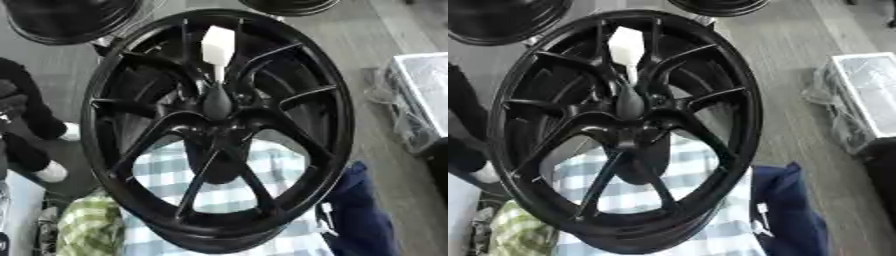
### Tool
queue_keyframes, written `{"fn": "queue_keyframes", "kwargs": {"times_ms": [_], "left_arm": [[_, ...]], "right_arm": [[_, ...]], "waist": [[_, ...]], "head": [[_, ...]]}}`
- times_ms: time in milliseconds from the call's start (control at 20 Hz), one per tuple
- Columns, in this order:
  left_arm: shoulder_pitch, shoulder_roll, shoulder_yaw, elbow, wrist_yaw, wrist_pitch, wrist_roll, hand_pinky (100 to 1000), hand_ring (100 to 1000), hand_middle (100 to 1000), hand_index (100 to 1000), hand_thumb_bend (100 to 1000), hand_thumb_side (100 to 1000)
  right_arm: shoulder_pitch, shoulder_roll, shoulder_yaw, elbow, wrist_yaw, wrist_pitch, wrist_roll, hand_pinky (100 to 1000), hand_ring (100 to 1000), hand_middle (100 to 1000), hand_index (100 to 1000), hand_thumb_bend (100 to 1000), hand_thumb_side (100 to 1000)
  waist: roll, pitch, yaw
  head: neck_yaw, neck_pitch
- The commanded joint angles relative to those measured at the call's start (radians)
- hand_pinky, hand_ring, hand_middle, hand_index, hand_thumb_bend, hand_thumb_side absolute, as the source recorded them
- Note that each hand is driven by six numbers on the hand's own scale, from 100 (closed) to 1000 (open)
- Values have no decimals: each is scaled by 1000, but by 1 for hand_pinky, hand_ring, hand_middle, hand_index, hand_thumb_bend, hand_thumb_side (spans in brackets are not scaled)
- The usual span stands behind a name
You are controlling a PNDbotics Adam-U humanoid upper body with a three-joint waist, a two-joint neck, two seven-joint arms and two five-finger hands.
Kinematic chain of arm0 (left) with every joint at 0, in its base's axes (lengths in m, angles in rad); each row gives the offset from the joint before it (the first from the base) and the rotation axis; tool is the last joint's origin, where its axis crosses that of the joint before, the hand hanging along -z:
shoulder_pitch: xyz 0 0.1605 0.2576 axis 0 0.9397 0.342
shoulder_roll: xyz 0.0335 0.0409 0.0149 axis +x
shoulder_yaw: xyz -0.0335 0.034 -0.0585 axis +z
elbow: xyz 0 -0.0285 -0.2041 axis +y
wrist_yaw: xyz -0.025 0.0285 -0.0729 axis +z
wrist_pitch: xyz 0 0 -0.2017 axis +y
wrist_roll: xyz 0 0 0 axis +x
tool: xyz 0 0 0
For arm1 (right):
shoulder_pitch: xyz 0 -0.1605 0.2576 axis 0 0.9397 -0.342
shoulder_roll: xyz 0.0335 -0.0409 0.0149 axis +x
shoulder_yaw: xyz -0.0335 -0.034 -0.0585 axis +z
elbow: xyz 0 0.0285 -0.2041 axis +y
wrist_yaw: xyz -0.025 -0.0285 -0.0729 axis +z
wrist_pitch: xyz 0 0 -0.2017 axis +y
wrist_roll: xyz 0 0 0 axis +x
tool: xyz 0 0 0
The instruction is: Pull the pin out of the wheel hub.
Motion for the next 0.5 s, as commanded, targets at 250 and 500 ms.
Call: {"fn": "queue_keyframes", "kwargs": {"times_ms": [250,500], "left_arm": [[-32,15,-1,-17,-5,-9,-7,789,699,680,705,100,823],[-43,16,-5,-20,-12,-13,-10,789,699,681,705,100,815]], "right_arm": [[-118,108,74,-67,-5,31,16,894,709,692,798,100,285],[-134,212,101,-56,27,75,58,895,709,692,803,100,326]], "waist": [[11,-27,11],[15,-28,12]], "head": [[-11,-7],[-9,-10]]}}
